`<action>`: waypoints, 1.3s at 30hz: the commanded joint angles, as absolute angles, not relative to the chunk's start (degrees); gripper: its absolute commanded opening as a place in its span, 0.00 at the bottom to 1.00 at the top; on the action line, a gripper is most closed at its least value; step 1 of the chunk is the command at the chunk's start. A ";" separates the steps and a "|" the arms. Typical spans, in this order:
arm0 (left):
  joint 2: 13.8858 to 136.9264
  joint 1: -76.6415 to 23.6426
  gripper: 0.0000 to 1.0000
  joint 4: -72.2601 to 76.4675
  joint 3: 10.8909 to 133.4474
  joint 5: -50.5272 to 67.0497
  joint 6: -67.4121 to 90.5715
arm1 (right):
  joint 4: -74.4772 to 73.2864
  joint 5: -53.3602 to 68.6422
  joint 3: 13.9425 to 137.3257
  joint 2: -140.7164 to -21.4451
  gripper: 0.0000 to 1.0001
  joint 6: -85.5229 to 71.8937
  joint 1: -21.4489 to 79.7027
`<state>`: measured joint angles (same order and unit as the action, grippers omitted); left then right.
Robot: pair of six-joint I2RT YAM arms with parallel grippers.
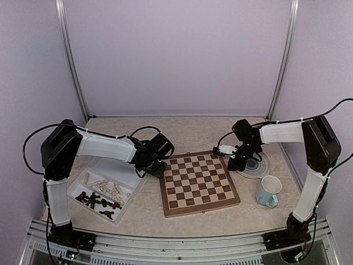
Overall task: Set up the chess pieces on the board
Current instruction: Adjust the chessboard at the center of the board, then move the storage box to the center of the board.
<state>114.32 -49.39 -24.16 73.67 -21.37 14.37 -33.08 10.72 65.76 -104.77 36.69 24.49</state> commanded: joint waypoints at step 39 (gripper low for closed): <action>69.20 -49.31 0.77 -33.50 47.79 -26.06 39.80 | -38.08 38.61 70.99 -86.45 0.89 31.64 19.03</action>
<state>71.79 -52.29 -30.98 49.95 -27.53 33.34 -35.92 32.14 68.42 -86.70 30.89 19.46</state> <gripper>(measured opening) 0.717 0.783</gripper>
